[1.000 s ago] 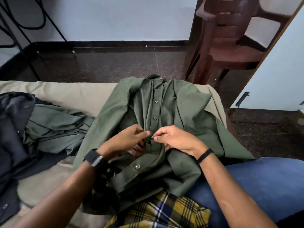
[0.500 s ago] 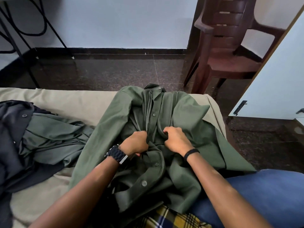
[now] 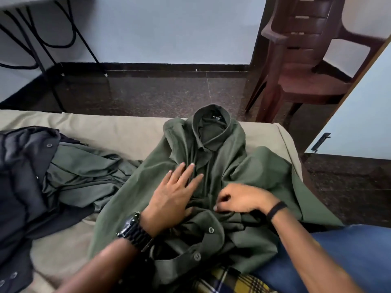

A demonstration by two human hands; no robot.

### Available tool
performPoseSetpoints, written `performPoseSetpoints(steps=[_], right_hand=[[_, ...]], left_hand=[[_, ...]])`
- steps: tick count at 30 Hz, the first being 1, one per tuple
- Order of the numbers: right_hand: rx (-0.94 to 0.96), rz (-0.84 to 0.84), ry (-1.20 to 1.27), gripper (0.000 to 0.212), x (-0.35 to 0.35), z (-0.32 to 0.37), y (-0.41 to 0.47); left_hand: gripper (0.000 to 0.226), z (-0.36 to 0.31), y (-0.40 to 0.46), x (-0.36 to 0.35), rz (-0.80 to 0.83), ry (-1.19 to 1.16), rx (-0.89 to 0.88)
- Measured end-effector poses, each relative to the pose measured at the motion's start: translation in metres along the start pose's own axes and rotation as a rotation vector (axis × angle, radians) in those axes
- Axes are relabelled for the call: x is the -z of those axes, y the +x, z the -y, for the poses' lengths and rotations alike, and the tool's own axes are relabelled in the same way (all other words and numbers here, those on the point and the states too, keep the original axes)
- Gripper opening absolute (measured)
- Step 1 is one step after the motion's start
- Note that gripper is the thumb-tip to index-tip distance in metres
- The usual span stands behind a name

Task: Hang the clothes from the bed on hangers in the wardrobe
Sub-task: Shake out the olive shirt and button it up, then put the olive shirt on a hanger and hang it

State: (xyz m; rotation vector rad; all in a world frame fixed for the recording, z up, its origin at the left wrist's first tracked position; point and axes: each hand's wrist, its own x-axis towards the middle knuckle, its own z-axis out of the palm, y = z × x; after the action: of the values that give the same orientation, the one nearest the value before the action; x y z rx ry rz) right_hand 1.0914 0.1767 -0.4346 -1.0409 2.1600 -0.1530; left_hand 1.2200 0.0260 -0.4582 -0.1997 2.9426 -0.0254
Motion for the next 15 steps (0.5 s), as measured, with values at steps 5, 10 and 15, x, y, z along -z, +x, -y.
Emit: performPoseSetpoints(steps=[5, 10, 15], right_hand=[[-0.002, -0.135, 0.077, 0.034, -0.002, 0.005, 0.017], [0.066, -0.09, 0.296, 0.033, 0.003, 0.034, 0.023], [0.314, -0.072, 0.584, 0.017, 0.023, 0.11, 0.029]], left_hand=[[0.065, 0.013, 0.018, -0.034, 0.178, -0.093, -0.04], [0.05, 0.036, 0.005, 0.0, 0.069, -0.492, -0.02], [0.031, 0.095, -0.061, 0.028, -0.462, -0.546, 0.299]])
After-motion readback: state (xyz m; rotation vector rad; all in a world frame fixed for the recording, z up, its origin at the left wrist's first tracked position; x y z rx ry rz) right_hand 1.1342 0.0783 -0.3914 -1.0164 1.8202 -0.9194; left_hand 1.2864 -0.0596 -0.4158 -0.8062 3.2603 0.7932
